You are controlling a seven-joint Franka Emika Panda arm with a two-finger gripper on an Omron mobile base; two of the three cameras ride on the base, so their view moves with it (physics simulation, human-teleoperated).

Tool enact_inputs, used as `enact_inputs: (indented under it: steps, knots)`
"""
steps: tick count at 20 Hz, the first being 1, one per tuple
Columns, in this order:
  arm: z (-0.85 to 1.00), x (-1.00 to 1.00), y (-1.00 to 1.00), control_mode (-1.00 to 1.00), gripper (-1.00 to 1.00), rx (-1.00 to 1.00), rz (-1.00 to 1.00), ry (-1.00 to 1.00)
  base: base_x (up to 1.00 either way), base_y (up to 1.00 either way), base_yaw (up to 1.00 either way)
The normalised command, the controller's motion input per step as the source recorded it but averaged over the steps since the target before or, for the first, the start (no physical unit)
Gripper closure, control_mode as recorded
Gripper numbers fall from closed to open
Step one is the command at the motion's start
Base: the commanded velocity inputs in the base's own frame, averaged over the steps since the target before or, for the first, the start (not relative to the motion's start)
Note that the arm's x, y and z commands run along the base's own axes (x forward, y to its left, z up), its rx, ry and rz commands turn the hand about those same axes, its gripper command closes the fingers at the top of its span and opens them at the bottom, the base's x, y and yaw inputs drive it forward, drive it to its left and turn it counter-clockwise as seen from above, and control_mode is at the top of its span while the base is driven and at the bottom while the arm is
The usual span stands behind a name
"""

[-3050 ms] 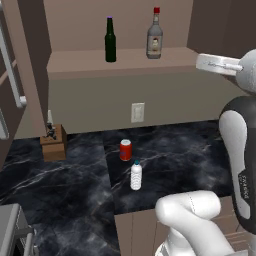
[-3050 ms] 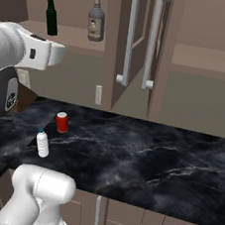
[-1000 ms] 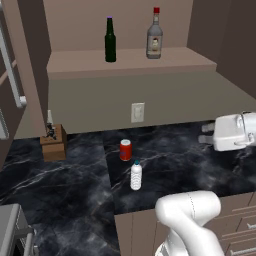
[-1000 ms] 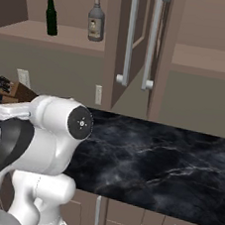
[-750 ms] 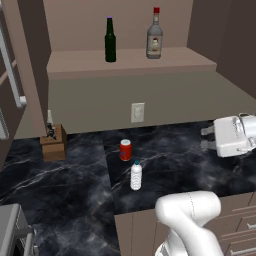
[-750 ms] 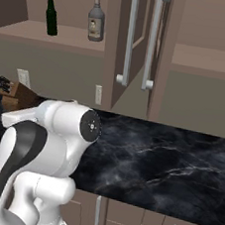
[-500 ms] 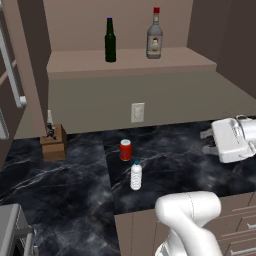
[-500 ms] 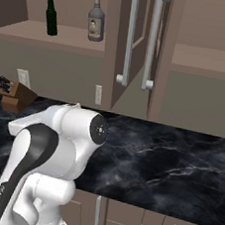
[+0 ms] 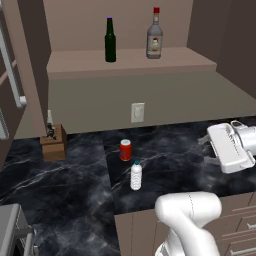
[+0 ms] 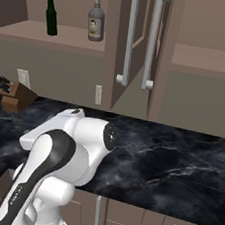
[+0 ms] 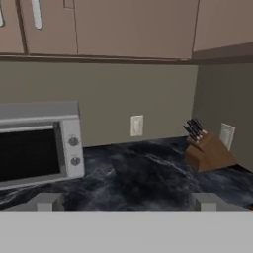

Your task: Sort all alcoholic drinks to one cabinet, and non-alcoholic drinks to the other.

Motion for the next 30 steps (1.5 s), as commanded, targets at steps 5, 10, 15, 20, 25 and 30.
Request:
enact_inputs:
  steps: [5,10,15,20,25,30]
  knots:
    - [-0.37,0.06,0.0,-1.0,-1.0,0.0,0.05,-0.04,0.0,0.0,0.0]
    - [-0.37,0.18,0.0,-1.0,-1.0,0.01,0.04,0.0,0.0,0.0,0.0]
    - [-0.32,0.27,0.03,-1.0,-1.0,0.02,0.03,0.0,0.0,0.0,0.0]
    - [-0.24,0.23,0.17,-1.0,-1.0,0.03,0.0,0.0,0.0,0.0,0.0]
    - [-0.25,0.28,0.18,-1.0,-1.0,0.02,0.0,0.05,0.0,0.0,0.0]
    - [-0.23,0.18,0.13,-1.0,-1.0,0.01,0.0,0.03,0.0,0.0,0.0]
